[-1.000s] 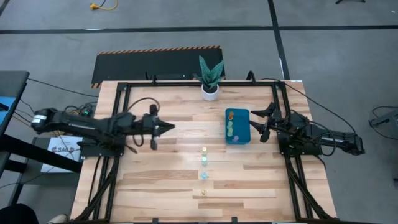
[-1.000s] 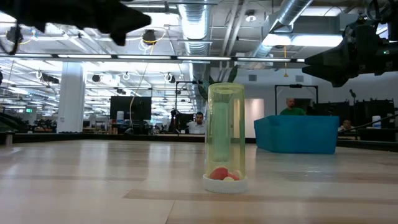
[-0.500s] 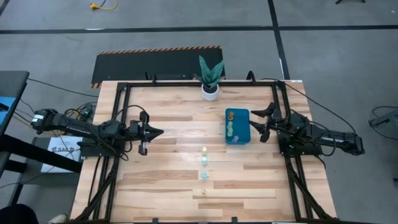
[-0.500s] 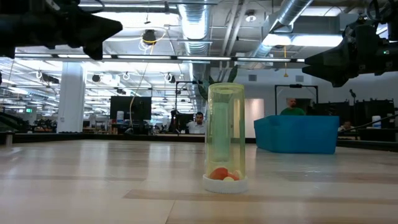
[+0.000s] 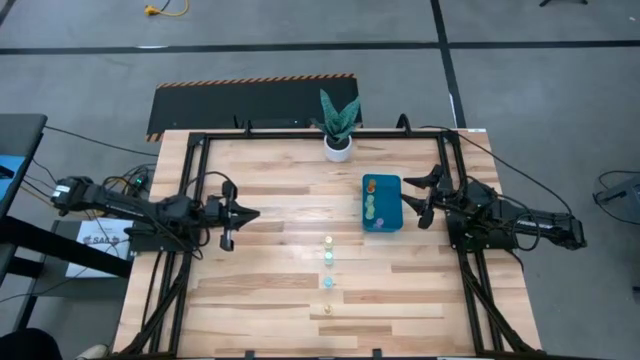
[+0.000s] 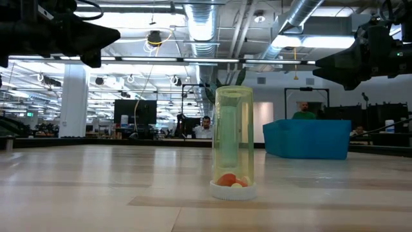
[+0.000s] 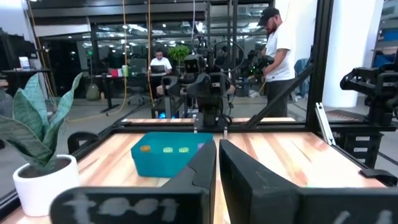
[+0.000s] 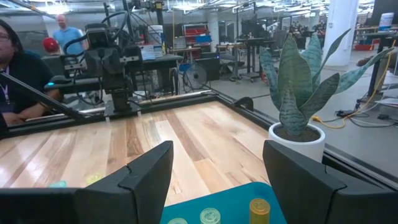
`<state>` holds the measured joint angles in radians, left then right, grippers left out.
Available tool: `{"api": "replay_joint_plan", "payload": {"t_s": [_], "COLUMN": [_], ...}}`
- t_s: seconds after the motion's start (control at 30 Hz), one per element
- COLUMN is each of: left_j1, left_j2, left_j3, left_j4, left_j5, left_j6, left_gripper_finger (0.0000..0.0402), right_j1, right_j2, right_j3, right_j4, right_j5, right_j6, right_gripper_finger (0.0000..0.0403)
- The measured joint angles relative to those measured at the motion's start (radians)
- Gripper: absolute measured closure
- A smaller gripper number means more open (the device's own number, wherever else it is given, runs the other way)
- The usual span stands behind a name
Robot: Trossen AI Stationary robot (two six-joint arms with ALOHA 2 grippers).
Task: Pick and place pill bottles into a basket
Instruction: Move the blue bin to the center of the table
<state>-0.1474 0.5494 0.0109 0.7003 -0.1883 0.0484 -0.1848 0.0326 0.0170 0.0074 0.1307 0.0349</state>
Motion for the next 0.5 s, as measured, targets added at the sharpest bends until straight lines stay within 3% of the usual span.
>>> {"api": "replay_joint_plan", "payload": {"t_s": [0.5], "left_j1": [0.0], "left_j2": [-0.3], "left_j3": [-0.002], "left_j4": [-0.302], "left_j5": [-0.008], "left_j6": [-0.017], "left_gripper_finger": [0.0393], "right_j1": [0.0], "right_j2": [0.0], "right_j3": [0.0], "right_j4": [0.0], "right_j5": [0.0], "right_j6": [0.0], "right_gripper_finger": [0.0159]}}
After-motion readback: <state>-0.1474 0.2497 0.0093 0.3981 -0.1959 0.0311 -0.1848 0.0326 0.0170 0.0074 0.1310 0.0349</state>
